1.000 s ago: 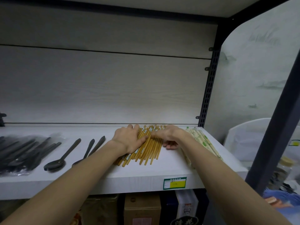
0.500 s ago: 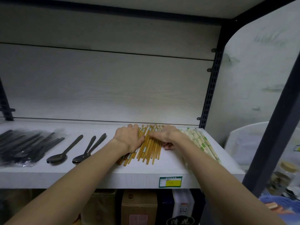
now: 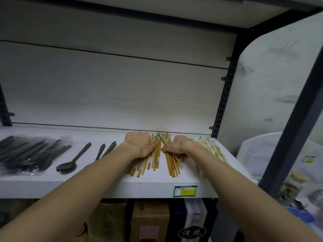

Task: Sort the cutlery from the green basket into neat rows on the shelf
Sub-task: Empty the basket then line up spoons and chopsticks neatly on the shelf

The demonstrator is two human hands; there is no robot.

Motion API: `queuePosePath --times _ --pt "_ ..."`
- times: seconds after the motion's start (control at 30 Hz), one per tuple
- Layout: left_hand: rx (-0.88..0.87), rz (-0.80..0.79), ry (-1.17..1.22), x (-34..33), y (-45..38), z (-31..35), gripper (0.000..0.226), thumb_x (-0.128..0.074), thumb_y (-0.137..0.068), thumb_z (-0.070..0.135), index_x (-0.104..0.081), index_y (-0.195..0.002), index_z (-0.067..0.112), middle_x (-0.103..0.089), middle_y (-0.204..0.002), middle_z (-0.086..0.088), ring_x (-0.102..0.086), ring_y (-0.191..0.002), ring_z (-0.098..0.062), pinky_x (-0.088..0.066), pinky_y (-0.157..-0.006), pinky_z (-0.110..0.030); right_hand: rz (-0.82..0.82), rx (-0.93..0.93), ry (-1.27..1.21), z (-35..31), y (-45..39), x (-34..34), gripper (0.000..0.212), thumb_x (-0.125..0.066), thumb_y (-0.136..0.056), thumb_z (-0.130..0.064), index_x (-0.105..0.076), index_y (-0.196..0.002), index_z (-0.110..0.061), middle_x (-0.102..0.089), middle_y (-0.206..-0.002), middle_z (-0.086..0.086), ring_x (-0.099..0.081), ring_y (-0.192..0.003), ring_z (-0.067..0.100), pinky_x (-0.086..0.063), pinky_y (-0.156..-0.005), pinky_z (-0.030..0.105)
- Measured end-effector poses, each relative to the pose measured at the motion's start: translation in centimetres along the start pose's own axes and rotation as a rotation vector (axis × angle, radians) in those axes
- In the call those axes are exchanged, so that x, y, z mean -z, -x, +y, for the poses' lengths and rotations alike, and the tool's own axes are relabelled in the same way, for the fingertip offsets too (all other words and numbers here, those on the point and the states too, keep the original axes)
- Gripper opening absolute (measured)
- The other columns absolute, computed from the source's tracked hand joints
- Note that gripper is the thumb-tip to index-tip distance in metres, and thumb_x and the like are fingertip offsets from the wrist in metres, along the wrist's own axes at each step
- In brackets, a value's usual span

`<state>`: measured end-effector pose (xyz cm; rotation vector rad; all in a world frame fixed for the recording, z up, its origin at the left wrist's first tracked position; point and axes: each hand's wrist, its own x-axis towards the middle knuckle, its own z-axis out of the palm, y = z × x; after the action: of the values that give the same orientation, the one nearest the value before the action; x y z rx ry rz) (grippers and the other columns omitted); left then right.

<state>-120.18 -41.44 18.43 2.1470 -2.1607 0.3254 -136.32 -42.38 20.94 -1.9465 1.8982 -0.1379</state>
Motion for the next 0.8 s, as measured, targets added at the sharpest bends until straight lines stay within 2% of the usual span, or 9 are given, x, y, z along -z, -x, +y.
queuePosePath --times 0.1,0.17,0.27,0.33,0.47,0.6,0.63,0.73,0.8 --pt "-0.025 0.062 -0.021 0.3 0.2 -1.4 0.055 -0.04 -0.098 0.063 -0.06 -0.121 0.017 -0.063 -0.123 -0.009 -0.061 -0.112 -0.03 -0.046 -0.089 -0.039 -0.052 -0.033 -0.027 -0.6 0.2 0.6 0.038 -0.071 -0.088 -0.043 -0.06 -0.082 -0.007 -0.067 -0.075 0.011 -0.062 -0.052 0.022 -0.055 -0.052 0.027" --pt "-0.013 0.036 -0.029 0.2 0.3 -2.3 0.058 -0.042 -0.097 0.064 -0.06 -0.124 0.017 -0.062 -0.123 -0.009 -0.06 -0.112 -0.03 -0.045 -0.088 -0.038 -0.045 -0.038 -0.023 -1.1 0.5 0.9 0.038 -0.074 -0.087 -0.043 -0.061 -0.084 -0.007 -0.07 -0.078 0.012 -0.064 -0.053 0.021 -0.054 -0.052 0.026" --pt "-0.006 -0.055 -0.02 0.5 0.0 -3.3 0.057 -0.042 -0.095 0.068 -0.064 -0.113 0.018 -0.062 -0.101 -0.003 -0.057 -0.093 -0.024 -0.042 -0.079 -0.035 -0.004 -0.02 -0.005 -1.6 1.0 0.8 0.032 -0.074 -0.089 -0.037 -0.062 -0.083 -0.008 -0.069 -0.072 0.009 -0.064 -0.053 0.018 -0.054 -0.053 0.027" --pt "-0.011 -0.091 0.042 0.6 -0.3 -3.7 0.052 -0.044 -0.096 0.066 -0.063 -0.107 0.019 -0.061 -0.096 0.0 -0.056 -0.09 -0.023 -0.041 -0.078 -0.034 0.012 -0.02 -0.021 -2.0 1.2 0.4 0.028 -0.072 -0.091 -0.032 -0.061 -0.084 -0.007 -0.068 -0.07 0.008 -0.063 -0.05 0.016 -0.054 -0.051 0.027" --pt "-0.038 0.015 0.145 0.4 -0.7 -4.7 0.04 -0.05 -0.096 0.057 -0.06 -0.103 0.019 -0.063 -0.098 -0.003 -0.057 -0.089 -0.024 -0.043 -0.075 -0.035 0.06 -0.032 -0.101 -2.2 1.0 -0.6 0.025 -0.068 -0.094 -0.026 -0.064 -0.082 -0.005 -0.068 -0.067 0.008 -0.061 -0.043 0.016 -0.051 -0.043 0.024" --pt "-0.041 0.029 0.051 0.3 -0.9 -6.4 0.035 -0.052 -0.095 0.051 -0.058 -0.108 0.019 -0.057 -0.105 -0.004 -0.053 -0.09 -0.023 -0.043 -0.077 -0.035 0.15 -0.003 -0.108 -2.4 0.7 -0.8 0.026 -0.071 -0.092 -0.02 -0.061 -0.073 -0.006 -0.061 -0.05 0.004 -0.054 -0.032 0.012 -0.043 -0.037 0.021" --pt "-0.034 0.018 0.042 0.2 -0.9 -6.9 0.035 -0.052 -0.095 0.051 -0.058 -0.11 0.019 -0.055 -0.105 -0.003 -0.053 -0.091 -0.023 -0.043 -0.078 -0.035 0.154 0.006 -0.103 -2.5 0.5 -0.9 0.025 -0.073 -0.091 -0.021 -0.061 -0.074 -0.006 -0.063 -0.053 0.004 -0.056 -0.034 0.011 -0.044 -0.038 0.021" --pt "-0.03 0.0 0.049 -0.4 -0.9 -8.0 0.035 -0.051 -0.095 0.051 -0.059 -0.107 0.018 -0.059 -0.098 -0.002 -0.057 -0.092 -0.022 -0.046 -0.079 -0.035 0.195 0.013 -0.098 -3.0 -0.1 -1.4 0.019 -0.074 -0.091 -0.022 -0.064 -0.092 -0.006 -0.071 -0.079 0.01 -0.068 -0.052 0.015 -0.056 -0.048 0.025" --pt "-0.052 -0.024 0.048 -0.7 -1.0 -8.2 0.032 -0.053 -0.095 0.05 -0.058 -0.104 0.02 -0.06 -0.094 -0.001 -0.059 -0.09 -0.022 -0.046 -0.078 -0.035 0.175 -0.007 -0.144 -3.3 -0.1 -1.7 0.018 -0.071 -0.093 -0.018 -0.062 -0.099 -0.004 -0.071 -0.084 0.012 -0.066 -0.045 0.013 -0.051 -0.041 0.021"
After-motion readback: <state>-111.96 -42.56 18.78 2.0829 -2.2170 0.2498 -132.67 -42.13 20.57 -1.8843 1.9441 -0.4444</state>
